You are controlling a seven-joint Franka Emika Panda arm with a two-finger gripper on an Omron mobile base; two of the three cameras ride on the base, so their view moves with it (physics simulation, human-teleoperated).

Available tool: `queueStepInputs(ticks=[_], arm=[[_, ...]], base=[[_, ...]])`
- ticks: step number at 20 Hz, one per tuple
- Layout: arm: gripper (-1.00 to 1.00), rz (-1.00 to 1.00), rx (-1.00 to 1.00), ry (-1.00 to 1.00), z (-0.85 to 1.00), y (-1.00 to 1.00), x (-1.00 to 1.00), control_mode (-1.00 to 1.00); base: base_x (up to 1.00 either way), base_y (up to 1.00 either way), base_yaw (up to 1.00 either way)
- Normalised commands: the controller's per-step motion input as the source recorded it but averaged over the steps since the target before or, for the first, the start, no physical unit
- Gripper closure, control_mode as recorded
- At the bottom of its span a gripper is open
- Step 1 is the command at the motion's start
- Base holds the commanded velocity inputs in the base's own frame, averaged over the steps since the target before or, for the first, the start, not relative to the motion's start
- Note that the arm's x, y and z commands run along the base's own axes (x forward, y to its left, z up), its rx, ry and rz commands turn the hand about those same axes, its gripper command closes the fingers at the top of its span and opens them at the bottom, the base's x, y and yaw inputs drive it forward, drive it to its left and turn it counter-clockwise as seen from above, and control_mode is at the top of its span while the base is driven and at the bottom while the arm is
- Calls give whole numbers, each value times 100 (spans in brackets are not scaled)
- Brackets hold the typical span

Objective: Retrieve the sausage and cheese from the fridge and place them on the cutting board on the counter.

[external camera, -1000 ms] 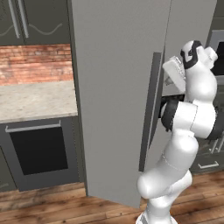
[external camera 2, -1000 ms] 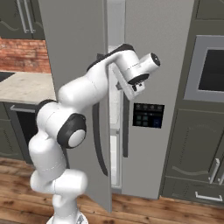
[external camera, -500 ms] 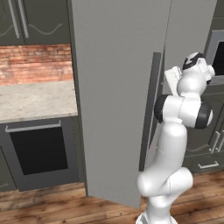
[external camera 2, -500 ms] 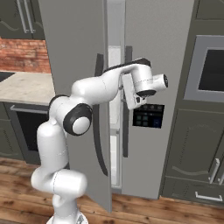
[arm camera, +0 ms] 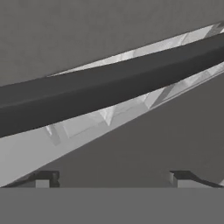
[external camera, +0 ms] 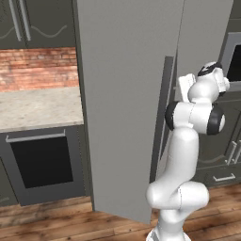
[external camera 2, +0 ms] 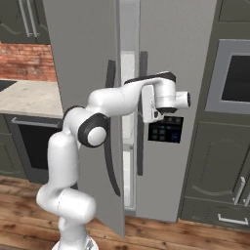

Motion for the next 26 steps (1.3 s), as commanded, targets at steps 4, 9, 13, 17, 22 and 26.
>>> queueStepInputs(ticks=[4, 9, 13, 17, 22, 26], arm=[[-100, -1, 0, 0, 0, 11, 44, -100], [-100, 0, 0, 0, -1, 31, 40, -100], [-100, 0, 0, 0, -11, 32, 8, -100], [-100, 0, 1, 0, -13, 34, 0, -100], [-100, 0, 1, 0, -6, 37, -14, -100], [-100, -2, 0, 0, 0, 38, 6, -100]], base=[[0, 0, 0], [0, 0, 0], [0, 0, 0], [0, 0, 0], [0, 0, 0], [0, 0, 0]])
